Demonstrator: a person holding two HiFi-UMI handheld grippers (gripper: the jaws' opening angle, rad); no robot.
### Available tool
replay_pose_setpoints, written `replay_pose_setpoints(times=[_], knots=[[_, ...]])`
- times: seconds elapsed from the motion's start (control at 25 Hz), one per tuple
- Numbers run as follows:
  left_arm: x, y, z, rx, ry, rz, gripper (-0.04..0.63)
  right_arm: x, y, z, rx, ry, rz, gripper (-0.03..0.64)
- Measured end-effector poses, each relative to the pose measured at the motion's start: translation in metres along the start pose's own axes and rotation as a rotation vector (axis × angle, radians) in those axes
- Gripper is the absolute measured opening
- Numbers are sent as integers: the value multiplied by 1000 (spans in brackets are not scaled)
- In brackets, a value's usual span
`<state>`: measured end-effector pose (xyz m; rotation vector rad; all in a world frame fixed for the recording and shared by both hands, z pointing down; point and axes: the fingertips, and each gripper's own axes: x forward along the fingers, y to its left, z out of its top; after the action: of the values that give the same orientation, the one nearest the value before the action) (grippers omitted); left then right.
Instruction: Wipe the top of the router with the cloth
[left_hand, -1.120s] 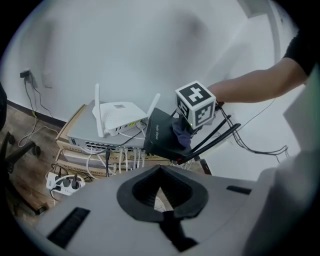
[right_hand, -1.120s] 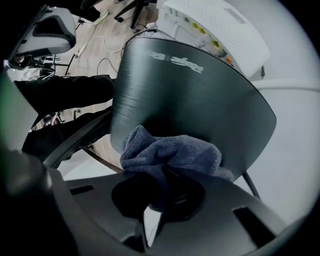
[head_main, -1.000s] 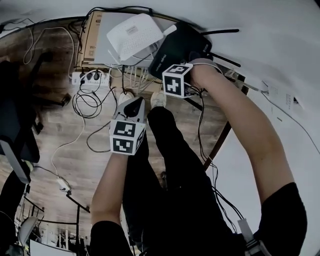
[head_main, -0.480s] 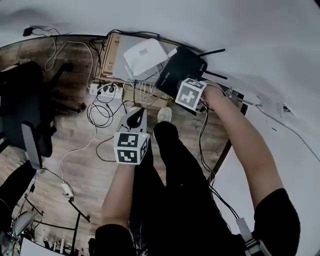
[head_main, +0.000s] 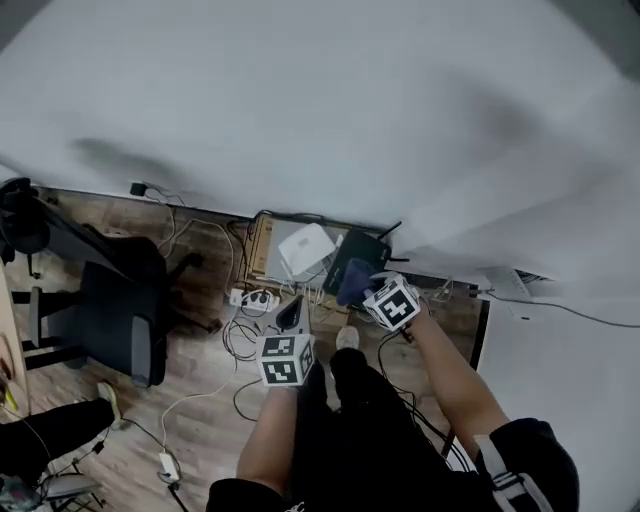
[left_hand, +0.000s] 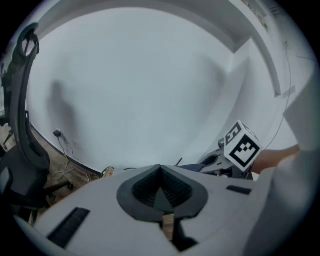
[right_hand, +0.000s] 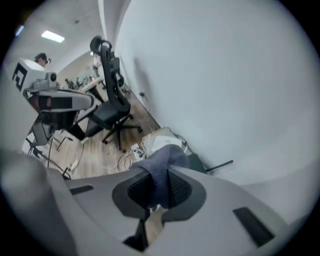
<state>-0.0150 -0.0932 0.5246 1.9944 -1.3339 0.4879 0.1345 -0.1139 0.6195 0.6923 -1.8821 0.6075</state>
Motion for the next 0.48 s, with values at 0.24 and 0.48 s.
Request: replay_pose_setpoints(times=[0.24,0.48], knots=[[-54,-29,90,76,-125,29,-3,-119,26,82,42,-494,-90,15],[-88,-60,163,179,-220,-1,-3,-240,28,147,44,-860,-215,15]])
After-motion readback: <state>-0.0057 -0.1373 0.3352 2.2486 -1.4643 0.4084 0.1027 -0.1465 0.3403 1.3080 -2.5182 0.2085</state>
